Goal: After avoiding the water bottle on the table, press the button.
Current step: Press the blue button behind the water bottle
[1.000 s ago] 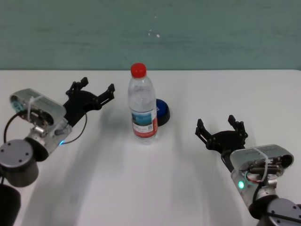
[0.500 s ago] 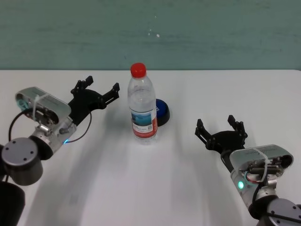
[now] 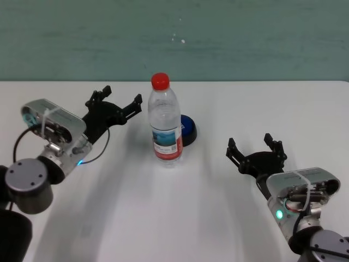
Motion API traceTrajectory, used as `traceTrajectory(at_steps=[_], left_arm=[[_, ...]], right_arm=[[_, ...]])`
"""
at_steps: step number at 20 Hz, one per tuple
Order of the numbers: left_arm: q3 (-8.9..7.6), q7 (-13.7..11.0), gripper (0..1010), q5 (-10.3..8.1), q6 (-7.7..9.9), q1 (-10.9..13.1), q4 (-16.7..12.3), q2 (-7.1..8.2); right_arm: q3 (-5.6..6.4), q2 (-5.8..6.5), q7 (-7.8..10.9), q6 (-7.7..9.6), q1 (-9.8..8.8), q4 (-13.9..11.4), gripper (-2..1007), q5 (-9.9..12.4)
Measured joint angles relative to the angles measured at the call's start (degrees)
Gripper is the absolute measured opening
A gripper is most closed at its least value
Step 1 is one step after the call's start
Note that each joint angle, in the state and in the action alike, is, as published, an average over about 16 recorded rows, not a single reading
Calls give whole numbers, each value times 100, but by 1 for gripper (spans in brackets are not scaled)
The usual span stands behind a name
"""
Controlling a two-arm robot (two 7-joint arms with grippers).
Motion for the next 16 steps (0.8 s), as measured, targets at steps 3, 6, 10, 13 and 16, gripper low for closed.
traceTrajectory(at_steps=[3, 6, 10, 13, 16], left_arm=[[15, 11, 1010, 19, -1, -7, 3, -9], [30, 16, 1010, 37, -9, -26, 37, -21], [53, 18, 1010, 65, -30, -75, 132, -43], [67, 20, 1010, 87, -52, -128, 235, -66], [79, 24, 1010, 108, -79, -191, 358, -93]], right_arm=[[0, 0, 0, 0, 0, 0, 1004, 0], [0, 0, 0, 0, 0, 0, 1004, 0], [0, 0, 0, 0, 0, 0, 1004, 0], [0, 0, 0, 0, 0, 0, 1004, 0], [0, 0, 0, 0, 0, 0, 1004, 0]])
